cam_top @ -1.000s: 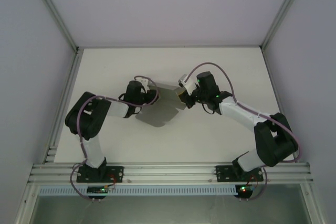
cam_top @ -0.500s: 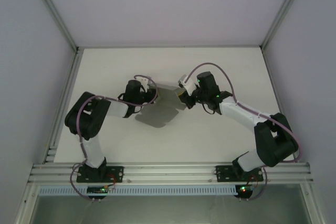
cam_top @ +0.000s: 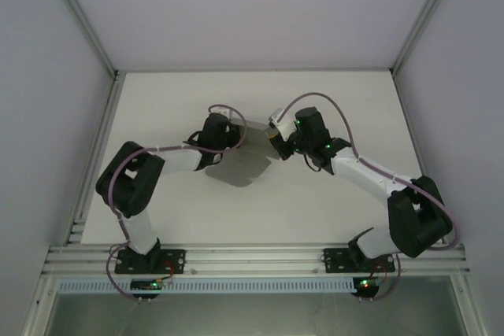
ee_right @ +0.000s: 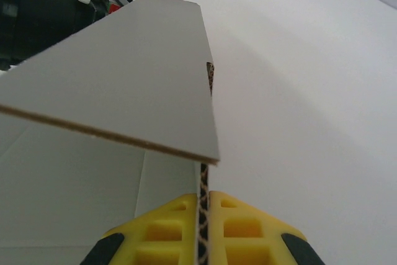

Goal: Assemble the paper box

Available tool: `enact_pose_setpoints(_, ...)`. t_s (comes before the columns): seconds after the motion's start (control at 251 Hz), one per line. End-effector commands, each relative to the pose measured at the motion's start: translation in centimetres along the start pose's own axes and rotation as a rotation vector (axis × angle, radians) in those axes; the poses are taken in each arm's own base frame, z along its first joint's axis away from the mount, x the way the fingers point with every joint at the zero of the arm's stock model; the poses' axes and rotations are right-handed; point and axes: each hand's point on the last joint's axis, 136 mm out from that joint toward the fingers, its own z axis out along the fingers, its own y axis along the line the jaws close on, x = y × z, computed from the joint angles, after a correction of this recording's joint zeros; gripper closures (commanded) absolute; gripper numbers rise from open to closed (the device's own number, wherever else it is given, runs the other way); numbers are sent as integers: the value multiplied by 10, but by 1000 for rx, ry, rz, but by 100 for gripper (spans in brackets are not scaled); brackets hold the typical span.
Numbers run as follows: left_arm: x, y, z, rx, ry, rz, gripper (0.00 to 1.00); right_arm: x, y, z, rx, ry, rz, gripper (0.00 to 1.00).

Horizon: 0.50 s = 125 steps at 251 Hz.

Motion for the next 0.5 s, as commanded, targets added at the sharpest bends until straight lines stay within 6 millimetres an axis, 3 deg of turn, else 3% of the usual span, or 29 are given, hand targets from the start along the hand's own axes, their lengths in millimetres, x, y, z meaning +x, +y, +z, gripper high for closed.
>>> enact_pose_setpoints(0.0,0,97,-11,-476,-11,34,100,5,10,-14,-15,40,12,100)
enact_pose_setpoints(0.104,-2,81,-12,-401,-18,50,100,0,11,-16,-20,22,17,100)
enact_pose_setpoints(0.283,-9,17,-27,-1,-77,78,100,-6,-3,-21,15,-11,56,99)
enact_pose_setpoints(0.347,-11,10,-34,42,-84,55,100,-12,-9,-26,34,-36,76,80)
enact_pose_setpoints(0.427,-14,12,-38,24,-77,23,100,-18,-9,-36,27,-66,75,31)
enact_pose_setpoints(0.495,-15,18,-41,-25,-69,6,100,-26,-8,-47,31,-94,66,14)
